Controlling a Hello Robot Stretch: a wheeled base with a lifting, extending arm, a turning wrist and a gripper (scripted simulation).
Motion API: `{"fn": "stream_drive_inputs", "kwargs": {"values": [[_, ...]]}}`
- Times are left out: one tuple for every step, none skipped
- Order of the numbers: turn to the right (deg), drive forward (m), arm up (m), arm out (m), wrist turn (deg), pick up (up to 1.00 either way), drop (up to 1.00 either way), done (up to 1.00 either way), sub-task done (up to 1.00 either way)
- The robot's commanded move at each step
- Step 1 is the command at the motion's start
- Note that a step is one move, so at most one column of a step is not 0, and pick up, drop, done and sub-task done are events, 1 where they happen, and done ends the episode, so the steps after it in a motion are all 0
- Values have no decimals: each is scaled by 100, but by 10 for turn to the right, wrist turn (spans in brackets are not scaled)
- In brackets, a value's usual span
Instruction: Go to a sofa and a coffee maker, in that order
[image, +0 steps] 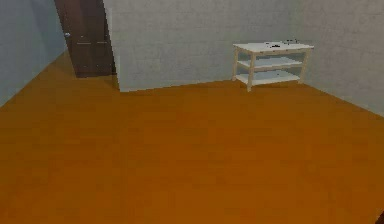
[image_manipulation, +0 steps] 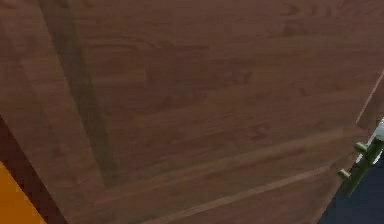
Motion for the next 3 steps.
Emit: {"fn": "stream_drive_inputs", "kwargs": {"values": [[60,0,0,0,0,0,0,0,0],[0,20,0,0,0,0,0,0,0],[-450,0,0,0,0,0,0,0,0]]}}
